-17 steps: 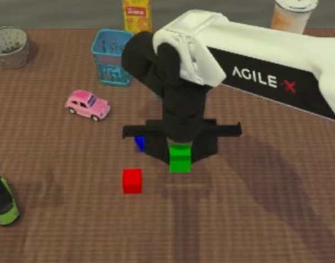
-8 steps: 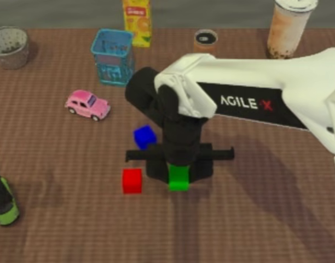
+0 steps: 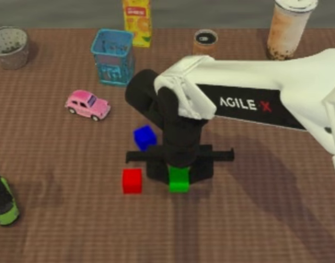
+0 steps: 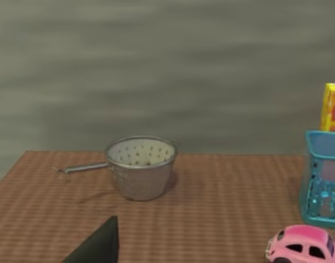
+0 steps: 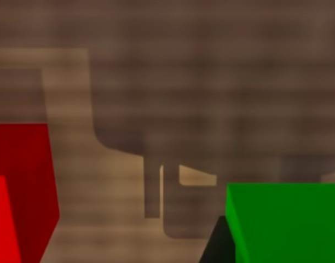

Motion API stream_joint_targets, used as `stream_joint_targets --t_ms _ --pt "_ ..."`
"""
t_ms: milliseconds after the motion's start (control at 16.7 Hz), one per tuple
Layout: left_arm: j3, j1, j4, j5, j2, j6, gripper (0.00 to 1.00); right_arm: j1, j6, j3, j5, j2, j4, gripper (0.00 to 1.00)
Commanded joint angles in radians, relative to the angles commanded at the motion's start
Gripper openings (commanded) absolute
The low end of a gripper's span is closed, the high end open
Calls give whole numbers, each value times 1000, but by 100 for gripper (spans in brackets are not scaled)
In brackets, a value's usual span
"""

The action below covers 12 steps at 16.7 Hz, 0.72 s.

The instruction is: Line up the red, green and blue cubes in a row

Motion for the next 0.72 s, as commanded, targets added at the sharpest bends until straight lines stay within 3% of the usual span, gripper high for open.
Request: stream_joint_targets --t_ms 540,720 --pt "0 0 0 0 0 0 100 0 0 0 0 0 0 98" --pt "0 0 0 0 0 0 100 0 0 0 0 0 0 100"
